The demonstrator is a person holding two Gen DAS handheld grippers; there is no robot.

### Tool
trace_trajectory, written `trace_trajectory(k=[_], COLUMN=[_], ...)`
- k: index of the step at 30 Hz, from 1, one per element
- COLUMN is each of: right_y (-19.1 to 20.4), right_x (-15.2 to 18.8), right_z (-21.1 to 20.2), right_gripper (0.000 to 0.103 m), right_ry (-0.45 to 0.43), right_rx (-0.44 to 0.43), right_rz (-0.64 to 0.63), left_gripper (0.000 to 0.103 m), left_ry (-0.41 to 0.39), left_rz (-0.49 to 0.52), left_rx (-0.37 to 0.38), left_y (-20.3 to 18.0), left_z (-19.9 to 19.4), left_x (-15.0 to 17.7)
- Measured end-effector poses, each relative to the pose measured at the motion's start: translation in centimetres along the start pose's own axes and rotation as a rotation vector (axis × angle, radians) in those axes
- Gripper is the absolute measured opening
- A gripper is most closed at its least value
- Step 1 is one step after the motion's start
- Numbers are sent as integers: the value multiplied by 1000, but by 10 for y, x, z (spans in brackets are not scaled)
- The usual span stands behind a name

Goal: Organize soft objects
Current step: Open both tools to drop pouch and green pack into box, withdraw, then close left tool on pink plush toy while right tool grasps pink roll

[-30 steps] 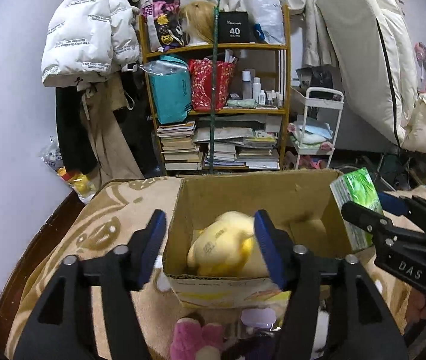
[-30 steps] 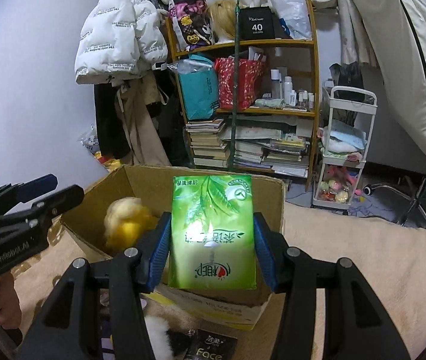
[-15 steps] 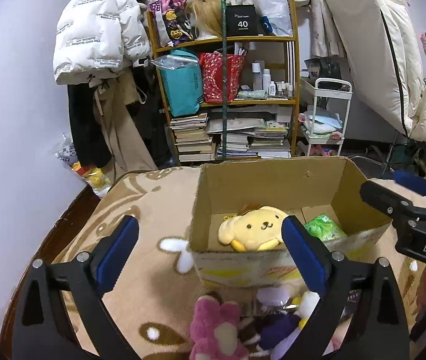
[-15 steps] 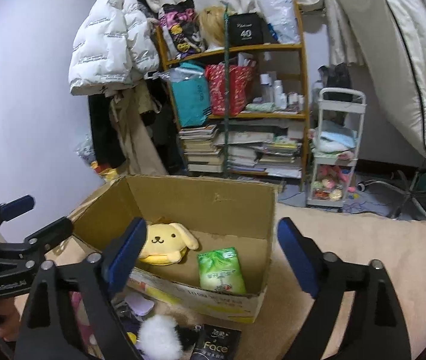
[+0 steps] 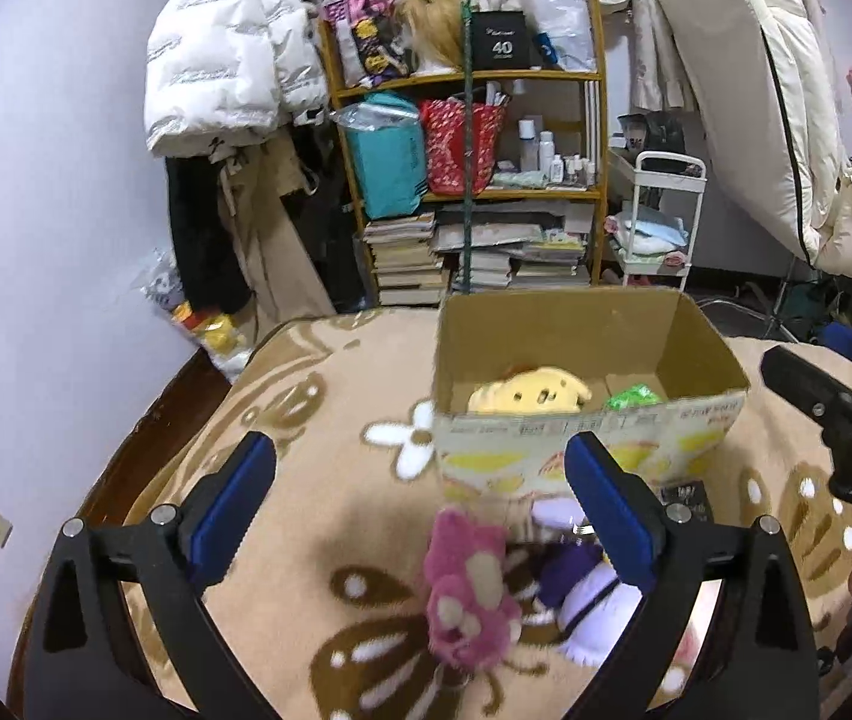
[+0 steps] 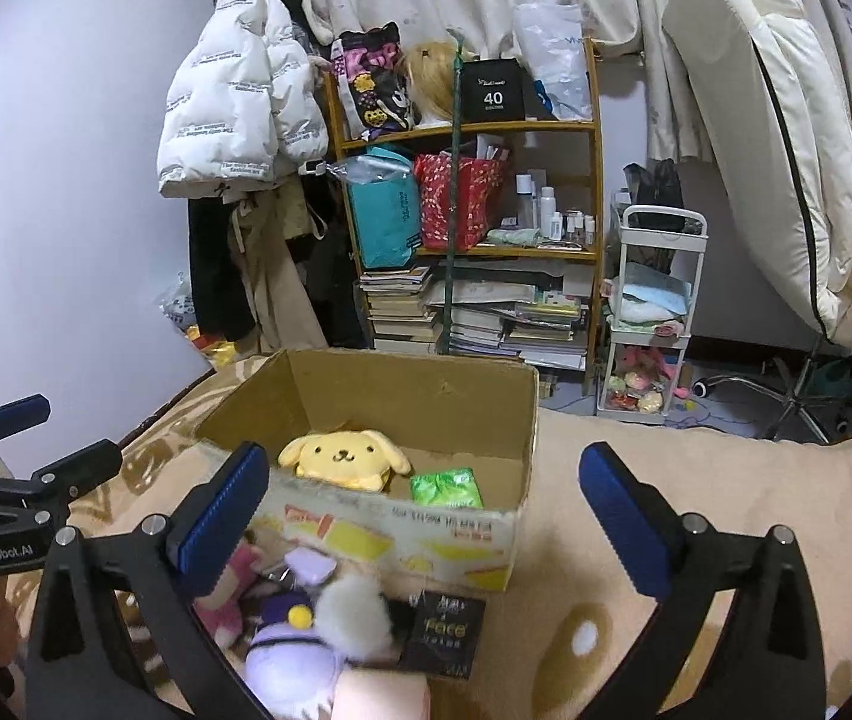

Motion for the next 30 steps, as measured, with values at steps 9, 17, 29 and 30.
trace_trajectory(k=[9,17,29,30], right_y=[2,3,9,10], right_x=[15,30,51,54], right_z=[-31,-40,-22,-19], right_gripper=[103,103,103,103], right_ry=[32,96,203,216], right_rx=[-13,5,3,4], right_rz=[6,13,26,25], left_gripper=[96,96,96,96], left_ry=[69,130,230,238], left_rz=[-48,-71,-61,-65], left_rx=[5,-1,6,12], left_y=[10,14,7,7], left_z=[-25,-29,4,6], left_x=[26,40,53,53])
Point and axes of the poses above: each gripper's, at about its wrist camera, not at the fingertips, and z roughly the way its jaws point, y to its left, x to its underside, the point moved 1 cm from there along z, roughly the way its jaws point, and after that the axes turned 7 degrees about x, right-handed, at the moved point
